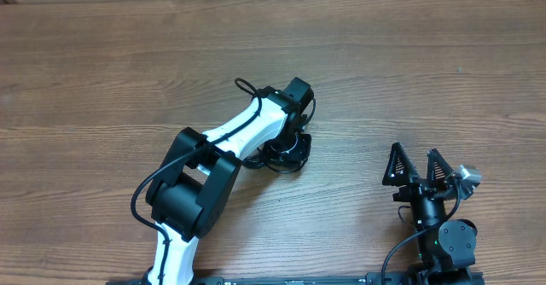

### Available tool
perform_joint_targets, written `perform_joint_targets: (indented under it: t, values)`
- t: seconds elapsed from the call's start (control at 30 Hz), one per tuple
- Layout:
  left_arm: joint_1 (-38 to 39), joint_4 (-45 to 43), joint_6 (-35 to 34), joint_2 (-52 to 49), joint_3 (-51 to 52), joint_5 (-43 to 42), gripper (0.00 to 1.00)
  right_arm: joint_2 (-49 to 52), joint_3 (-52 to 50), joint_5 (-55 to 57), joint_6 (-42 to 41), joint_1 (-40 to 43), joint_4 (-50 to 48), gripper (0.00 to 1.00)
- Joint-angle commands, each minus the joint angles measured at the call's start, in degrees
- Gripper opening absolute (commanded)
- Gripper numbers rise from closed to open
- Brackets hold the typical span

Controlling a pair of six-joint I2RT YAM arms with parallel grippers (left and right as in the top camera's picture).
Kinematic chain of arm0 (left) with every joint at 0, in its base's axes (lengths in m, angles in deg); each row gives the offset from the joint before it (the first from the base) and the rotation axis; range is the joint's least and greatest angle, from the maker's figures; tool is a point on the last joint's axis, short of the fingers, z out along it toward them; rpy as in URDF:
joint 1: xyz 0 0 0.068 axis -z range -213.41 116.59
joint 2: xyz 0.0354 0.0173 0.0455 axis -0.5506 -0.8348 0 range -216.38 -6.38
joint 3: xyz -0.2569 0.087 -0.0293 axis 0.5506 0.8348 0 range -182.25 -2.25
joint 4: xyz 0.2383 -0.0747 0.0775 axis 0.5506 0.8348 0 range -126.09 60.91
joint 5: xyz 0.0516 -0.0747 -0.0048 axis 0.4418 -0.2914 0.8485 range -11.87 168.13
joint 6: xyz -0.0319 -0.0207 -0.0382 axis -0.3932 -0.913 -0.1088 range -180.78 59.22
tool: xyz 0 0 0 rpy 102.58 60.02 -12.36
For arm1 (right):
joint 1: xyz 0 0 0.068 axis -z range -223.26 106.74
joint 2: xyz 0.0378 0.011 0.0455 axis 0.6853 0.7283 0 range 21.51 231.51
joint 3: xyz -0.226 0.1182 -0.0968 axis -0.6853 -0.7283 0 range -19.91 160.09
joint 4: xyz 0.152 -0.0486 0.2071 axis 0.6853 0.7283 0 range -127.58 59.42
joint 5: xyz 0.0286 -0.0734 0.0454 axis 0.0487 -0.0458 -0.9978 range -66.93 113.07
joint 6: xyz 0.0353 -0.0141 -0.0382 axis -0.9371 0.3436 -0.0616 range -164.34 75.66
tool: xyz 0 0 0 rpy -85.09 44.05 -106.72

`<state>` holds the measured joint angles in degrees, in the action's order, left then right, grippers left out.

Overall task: Untangle cables
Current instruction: 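Close the left gripper on the cable coil and lift it slightly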

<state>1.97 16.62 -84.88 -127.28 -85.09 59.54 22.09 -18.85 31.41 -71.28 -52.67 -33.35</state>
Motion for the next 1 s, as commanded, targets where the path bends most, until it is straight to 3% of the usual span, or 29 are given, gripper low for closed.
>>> perform_joint_targets:
  t: [0.0,0.33,0.5,0.97]
  values:
    - [0.9,-1.5,-0.6,-2.1,2.3,1.2,0.21,-0.4,-0.6,0.0,0.4,0.1,-0.2,1.0]
    - [1.0,-2.4,-0.6,-2.1,2.3,1.2,0.21,-0.4,-0.6,0.0,0.5,0.1,-0.2,1.0]
    - [1.0,-2.6,-0.6,-2.1,2.3,1.2,0.13,-0.4,-0.6,0.0,0.4,0.1,-0.2,1.0]
    - [1.0,-2.6,-0.5,-2.1,2.3,1.3,0.12,-0.4,-0.6,-0.9,-2.1,0.1,-0.3,1.0]
